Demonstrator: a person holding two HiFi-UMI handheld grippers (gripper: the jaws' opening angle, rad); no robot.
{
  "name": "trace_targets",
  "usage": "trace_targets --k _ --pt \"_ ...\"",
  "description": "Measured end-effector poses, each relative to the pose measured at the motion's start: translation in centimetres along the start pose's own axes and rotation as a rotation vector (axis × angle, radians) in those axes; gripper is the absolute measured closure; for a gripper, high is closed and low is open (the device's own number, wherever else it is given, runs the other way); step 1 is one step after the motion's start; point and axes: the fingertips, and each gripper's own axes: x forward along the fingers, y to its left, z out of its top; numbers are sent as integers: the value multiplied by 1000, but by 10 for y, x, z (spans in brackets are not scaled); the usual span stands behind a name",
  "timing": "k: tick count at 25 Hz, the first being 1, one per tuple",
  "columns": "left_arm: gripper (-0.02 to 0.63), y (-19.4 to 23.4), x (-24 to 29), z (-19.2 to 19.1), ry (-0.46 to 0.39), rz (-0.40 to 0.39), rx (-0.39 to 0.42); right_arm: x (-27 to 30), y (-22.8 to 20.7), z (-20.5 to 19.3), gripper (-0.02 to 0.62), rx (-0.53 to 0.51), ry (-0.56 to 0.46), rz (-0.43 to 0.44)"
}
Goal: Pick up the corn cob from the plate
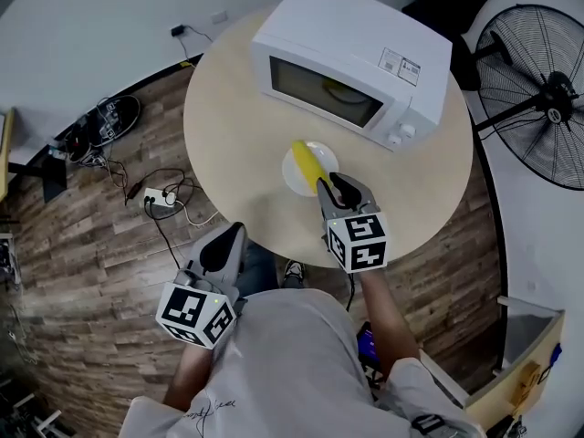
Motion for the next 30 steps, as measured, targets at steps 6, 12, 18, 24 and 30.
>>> trace_targets --k 6,12,18,24,30 --pt "617 4 1 -2 7 5 -4 19 -6 -14 463 4 46 -4" --pt "617 9 1 -2 13 10 -9 36 -12 -24 448 10 87 -6" --pt "617 13 4 -2 18 8 -12 54 -16 -37 433 28 134 2" --pt "617 17 6 -1 29 7 -10 71 -18 -48 419 8 184 2" --pt "617 23 11 -1 38 8 -12 89 -26 -63 406 0 249 -4"
